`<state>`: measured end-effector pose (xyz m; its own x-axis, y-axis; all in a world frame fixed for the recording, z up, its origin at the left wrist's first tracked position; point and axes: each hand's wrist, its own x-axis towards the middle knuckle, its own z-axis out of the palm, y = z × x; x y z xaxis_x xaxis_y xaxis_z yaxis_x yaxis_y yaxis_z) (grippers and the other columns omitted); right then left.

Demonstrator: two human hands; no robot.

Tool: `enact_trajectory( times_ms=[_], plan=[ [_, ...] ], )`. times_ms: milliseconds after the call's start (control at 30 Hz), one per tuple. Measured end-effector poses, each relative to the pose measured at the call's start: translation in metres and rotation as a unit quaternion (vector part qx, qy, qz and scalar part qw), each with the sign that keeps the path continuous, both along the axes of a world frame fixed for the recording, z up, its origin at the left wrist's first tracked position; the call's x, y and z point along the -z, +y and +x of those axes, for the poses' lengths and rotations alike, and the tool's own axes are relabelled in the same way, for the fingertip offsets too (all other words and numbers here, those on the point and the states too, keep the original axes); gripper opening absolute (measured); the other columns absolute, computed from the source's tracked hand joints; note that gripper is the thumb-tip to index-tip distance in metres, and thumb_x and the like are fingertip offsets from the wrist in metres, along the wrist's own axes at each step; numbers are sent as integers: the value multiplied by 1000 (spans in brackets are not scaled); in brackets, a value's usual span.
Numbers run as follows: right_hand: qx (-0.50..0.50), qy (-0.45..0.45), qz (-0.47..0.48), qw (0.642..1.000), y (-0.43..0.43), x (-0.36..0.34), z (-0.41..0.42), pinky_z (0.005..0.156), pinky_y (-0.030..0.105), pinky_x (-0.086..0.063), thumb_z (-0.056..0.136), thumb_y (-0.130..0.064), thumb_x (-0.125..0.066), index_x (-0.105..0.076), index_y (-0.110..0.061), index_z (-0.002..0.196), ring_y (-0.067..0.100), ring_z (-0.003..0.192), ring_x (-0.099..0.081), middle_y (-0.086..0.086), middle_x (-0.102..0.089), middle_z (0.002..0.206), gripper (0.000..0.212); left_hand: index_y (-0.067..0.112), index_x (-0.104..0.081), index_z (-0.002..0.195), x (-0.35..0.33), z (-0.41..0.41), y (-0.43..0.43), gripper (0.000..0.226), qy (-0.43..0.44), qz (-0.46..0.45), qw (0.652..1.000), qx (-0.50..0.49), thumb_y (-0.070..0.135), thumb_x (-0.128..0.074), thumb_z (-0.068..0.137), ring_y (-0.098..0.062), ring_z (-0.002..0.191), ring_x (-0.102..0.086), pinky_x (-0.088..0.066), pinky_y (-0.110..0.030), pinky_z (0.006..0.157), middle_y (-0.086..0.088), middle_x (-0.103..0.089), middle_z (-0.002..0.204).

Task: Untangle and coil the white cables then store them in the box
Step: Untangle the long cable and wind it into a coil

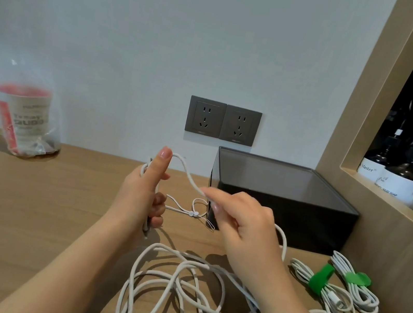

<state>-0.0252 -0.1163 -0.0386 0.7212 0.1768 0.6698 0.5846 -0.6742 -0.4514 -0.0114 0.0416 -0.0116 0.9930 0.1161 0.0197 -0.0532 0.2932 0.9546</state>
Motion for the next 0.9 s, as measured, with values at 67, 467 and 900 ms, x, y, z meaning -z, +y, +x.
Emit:
enact_trajectory(
  times_ms=[67, 467, 900],
  plan=[
    [-7, -7, -31, 999, 6, 3, -2, 79, 25, -36, 89, -32, -43, -64, -37, 112, 1, 82, -51, -23, -56, 82, 31, 18, -48, 85, 1, -1, 0, 72, -6, 11, 1000, 9, 73, -54, 38, -5, 32, -23, -23, -17, 32, 8, -32, 40],
    [-18, -27, -110, 993, 19, 5, -8, 72, 12, -28, 82, -32, -59, -71, -25, 89, -5, 70, -49, -14, -69, 76, 16, 26, -42, 86, 13, 6, 2, 43, -71, 94, 993, 31, 29, -71, 54, -7, 47, -38, -32, -24, 46, 2, -42, 68],
    [-52, 85, -141, 985, 19, -4, -12, 96, 21, -41, 94, -24, -52, -61, -27, 121, 2, 105, -53, -11, -64, 113, 29, 12, -44, 77, 11, 17, 8, 23, -22, -255, 966, 32, 21, -44, 98, -9, 39, -52, -55, -28, 48, 3, -46, 47]
  ],
)
